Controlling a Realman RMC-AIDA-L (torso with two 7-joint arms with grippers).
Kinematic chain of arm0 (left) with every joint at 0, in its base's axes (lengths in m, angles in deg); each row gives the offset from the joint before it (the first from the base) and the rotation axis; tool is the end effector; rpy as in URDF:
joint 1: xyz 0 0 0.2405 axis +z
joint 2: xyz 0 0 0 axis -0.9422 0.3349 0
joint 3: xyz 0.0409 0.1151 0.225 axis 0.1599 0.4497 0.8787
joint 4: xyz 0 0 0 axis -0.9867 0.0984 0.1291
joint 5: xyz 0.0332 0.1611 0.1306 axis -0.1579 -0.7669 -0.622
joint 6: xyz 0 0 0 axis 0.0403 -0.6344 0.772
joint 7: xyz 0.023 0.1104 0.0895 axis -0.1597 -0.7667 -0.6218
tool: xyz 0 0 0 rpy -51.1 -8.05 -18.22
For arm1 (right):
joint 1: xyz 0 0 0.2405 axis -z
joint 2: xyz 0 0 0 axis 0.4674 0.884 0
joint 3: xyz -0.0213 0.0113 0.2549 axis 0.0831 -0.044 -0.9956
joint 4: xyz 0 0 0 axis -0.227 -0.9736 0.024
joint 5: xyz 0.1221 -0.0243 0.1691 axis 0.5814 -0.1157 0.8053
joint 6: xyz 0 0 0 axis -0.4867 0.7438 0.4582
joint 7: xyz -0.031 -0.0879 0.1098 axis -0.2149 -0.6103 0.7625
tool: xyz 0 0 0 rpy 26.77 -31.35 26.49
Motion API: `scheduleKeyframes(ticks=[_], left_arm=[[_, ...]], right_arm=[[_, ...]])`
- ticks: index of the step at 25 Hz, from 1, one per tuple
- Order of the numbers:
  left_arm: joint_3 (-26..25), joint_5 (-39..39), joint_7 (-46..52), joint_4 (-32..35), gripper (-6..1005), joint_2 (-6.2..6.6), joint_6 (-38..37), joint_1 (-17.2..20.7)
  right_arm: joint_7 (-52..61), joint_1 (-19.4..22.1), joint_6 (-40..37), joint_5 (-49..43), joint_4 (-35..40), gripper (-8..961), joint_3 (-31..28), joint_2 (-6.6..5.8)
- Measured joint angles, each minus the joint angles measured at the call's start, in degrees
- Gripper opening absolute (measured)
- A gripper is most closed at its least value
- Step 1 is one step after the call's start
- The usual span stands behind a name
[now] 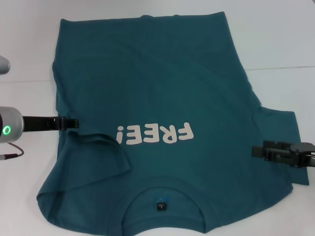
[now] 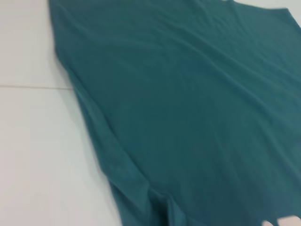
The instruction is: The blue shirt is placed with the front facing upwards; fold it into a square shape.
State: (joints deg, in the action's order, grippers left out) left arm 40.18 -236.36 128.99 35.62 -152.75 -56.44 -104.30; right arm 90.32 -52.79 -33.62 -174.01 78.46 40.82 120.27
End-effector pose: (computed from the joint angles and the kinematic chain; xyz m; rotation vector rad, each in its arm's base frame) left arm -0.2509 0.4097 0.0107 -2.0304 -1.3435 -0.1610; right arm 0.3295 0.3079 0.0488 -2.3768 1.2606 0.7244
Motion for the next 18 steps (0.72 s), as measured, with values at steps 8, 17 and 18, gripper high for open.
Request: scheduleKeyframes(ticks=[8,17,18], left_arm=[[0.1,0.1,-0.2,-7.2,637,0.23,5.1,-2.8],[0.3,0.8,-0.9,-14.1,637,0.20,10.2,-7.8],[0.3,1.6,-1.5,-14.9,637,0.20,10.7,-8.5]], right_arm=[[0.1,-0.1,-0.1,-0.1,0.0,797,0.0,0.00],[0.2,-0.1,-0.1,0.1,0.0,797,0.0,0.00],[0.2,-0.1,-0.1,0.2,0.0,797,0.0,0.00]])
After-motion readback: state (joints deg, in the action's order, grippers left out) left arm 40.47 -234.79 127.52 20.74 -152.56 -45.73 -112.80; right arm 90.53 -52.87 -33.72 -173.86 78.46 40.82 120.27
